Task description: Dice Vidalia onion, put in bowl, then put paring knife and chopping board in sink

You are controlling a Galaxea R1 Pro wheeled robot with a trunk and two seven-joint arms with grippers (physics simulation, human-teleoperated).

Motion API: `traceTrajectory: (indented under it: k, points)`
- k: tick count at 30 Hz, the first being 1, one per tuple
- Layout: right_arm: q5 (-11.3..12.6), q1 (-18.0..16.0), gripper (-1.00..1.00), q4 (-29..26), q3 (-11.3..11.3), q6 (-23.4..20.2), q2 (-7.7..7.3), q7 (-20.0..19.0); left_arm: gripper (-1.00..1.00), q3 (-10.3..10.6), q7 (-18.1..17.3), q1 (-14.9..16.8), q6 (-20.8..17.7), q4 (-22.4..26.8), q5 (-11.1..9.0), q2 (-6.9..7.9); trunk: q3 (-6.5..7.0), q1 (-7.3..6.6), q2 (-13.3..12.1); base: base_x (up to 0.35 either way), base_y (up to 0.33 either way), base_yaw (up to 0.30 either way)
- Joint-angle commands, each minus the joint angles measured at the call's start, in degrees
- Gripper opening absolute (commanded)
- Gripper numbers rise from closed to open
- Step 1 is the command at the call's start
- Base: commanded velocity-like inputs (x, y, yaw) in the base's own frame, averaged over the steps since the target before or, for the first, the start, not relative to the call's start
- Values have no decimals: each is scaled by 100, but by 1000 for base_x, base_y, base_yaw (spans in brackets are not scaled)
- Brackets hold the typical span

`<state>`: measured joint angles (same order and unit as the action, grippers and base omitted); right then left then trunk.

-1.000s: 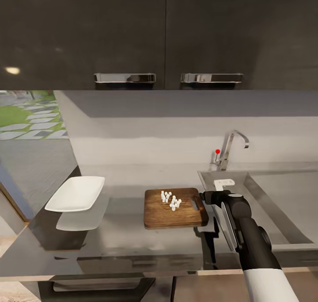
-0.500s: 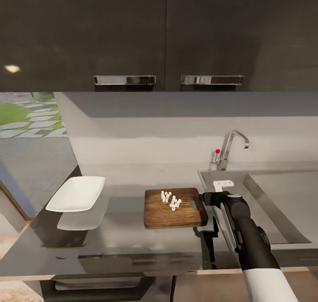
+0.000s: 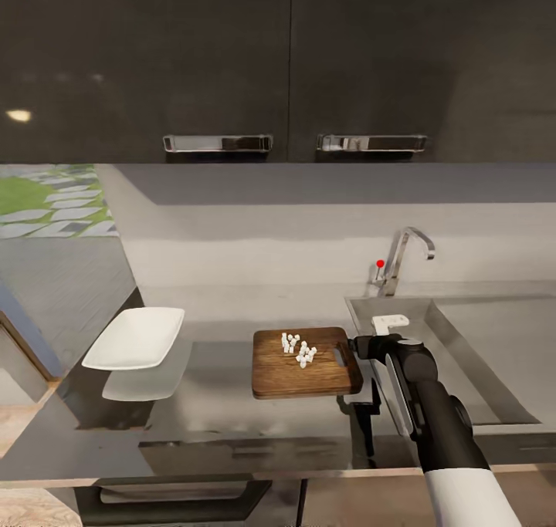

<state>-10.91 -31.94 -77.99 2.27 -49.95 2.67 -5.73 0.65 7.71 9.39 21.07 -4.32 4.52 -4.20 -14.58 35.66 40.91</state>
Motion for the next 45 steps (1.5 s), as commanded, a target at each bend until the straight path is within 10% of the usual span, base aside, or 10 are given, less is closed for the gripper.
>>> traceTrajectory:
  k: [1,45]
  points:
    - [-60,-5,100,-6,12,-23,5,-59,100,4,46,11,38,-25,49,-2,3,-21,-34,0,0,0]
    - [-67,-5,100,-14,20,-15,-6,-59,100,6,46,11,38,-25,49,-2,427,-988,-1799,0,0,0]
